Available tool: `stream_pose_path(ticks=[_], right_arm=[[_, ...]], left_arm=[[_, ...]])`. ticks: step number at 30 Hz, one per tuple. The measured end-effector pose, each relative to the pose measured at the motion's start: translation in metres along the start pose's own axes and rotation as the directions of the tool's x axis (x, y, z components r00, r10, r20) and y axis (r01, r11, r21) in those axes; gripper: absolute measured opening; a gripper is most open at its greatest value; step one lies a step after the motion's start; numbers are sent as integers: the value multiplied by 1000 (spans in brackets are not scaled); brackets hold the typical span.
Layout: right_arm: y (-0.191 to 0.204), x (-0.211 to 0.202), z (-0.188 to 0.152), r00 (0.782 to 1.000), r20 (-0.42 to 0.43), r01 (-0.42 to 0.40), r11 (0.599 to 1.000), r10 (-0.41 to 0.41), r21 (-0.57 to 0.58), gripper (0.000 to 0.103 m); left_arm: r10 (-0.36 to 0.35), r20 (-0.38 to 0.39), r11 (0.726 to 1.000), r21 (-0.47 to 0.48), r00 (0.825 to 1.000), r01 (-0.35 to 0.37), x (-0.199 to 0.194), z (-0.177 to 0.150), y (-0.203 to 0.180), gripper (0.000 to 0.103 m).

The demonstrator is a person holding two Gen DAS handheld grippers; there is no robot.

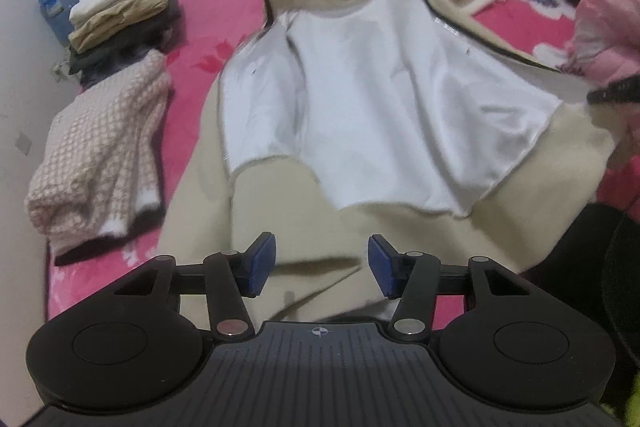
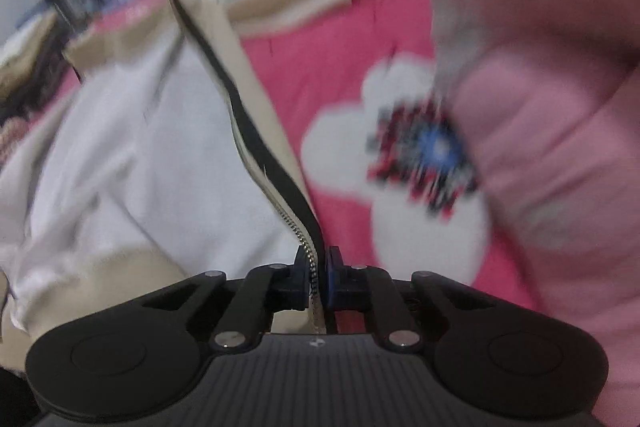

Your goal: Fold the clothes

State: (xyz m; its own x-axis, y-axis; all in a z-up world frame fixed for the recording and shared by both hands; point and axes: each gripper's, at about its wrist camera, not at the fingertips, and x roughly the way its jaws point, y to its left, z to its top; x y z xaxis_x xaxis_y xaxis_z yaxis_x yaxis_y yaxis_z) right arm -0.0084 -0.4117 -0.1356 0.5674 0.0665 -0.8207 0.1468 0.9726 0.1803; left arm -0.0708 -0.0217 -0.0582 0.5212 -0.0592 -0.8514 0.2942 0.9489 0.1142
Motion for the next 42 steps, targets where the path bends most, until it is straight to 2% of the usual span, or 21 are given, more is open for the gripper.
stream_pose_path(ticks=[2, 4, 6, 9, 10, 11, 12, 13, 16, 18, 20, 22, 25, 26, 27, 29, 30, 32, 36, 39, 42], right_arm=[[3, -23, 16, 996, 68, -59, 998, 58, 14, 9], [16, -48, 32, 980, 134, -149, 989, 145, 18, 9], [39, -68, 41, 949, 178, -265, 964, 260, 8, 9], [99, -75, 34, 898, 169, -399, 914, 407, -79, 13], [121, -69, 26, 883, 144, -435, 894, 448, -109, 23], [141, -58, 16, 878, 84, -457, 878, 471, -140, 31], [160, -46, 5, 873, 19, -478, 862, 488, -171, 50], [180, -34, -5, 864, -47, -499, 843, 501, -199, 57], [152, -46, -5, 873, 7, -482, 864, 488, -142, 57], [131, -56, -4, 878, 51, -469, 878, 475, -97, 58], [110, -66, -3, 883, 94, -457, 888, 460, -52, 65], [88, -76, -1, 887, 137, -445, 896, 441, -6, 83], [57, -90, 0, 891, 198, -428, 901, 409, 64, 88], [39, -83, -1, 929, 173, -349, 930, 327, 116, 87], [20, -70, -3, 964, 121, -257, 950, 238, 178, 80], [-1, -42, -11, 981, 35, -193, 953, 190, 235, 74], [-9, -27, -15, 984, -8, -171, 951, 179, 257, 73], [-8, 0, -23, 974, -61, -197, 943, 220, 268, 73], [5, 45, -31, 957, -163, -196, 949, 240, 246, 73], [12, 61, -31, 951, -177, -205, 945, 254, 254, 73], [13, 61, -21, 945, -159, -240, 936, 286, 256, 73]], left_arm=[[-12, 12, 1000, -16, 1000, 12, -2, 2, -1, 52], [-19, 26, 999, -25, 999, 19, -6, 5, -1, 52], [-22, 46, 999, -30, 999, 24, -11, 7, -1, 53], [-32, 58, 998, -50, 998, 35, -14, 11, 3, 55], [-40, 58, 997, -60, 997, 44, -14, 12, 4, 56], [-47, 54, 996, -68, 997, 51, -14, 13, 6, 58], [-55, 49, 996, -69, 997, 59, -13, 13, 6, 59], [-65, 45, 996, -64, 997, 68, -12, 14, 7, 61], [-92, 45, 995, -38, 995, 94, -9, 14, 6, 69], [-112, 47, 993, -19, 993, 113, -4, 13, 1, 70], [-142, 40, 990, -11, 989, 143, 3, 14, -5, 70], [-156, 32, 988, -4, 987, 156, 11, 15, -11, 70], [-192, 16, 981, -2, 981, 192, 18, 16, -17, 70], [-208, 8, 978, -4, 978, 208, 20, 16, -19, 70], [-227, 4, 974, -5, 974, 227, 21, 17, -21, 70], [-261, 2, 965, 7, 965, 261, 21, 19, -25, 70], [-272, 2, 962, 22, 962, 272, 20, 21, -28, 70], [-286, 7, 957, 55, 958, 285, 20, 24, -34, 71], [-298, -3, 951, 92, 955, 297, 20, 28, -47, 72], [-330, -5, 938, 106, 944, 329, 20, 32, -53, 72], [-392, -12, 915, 98, 920, 391, 28, 42, -63, 73]])
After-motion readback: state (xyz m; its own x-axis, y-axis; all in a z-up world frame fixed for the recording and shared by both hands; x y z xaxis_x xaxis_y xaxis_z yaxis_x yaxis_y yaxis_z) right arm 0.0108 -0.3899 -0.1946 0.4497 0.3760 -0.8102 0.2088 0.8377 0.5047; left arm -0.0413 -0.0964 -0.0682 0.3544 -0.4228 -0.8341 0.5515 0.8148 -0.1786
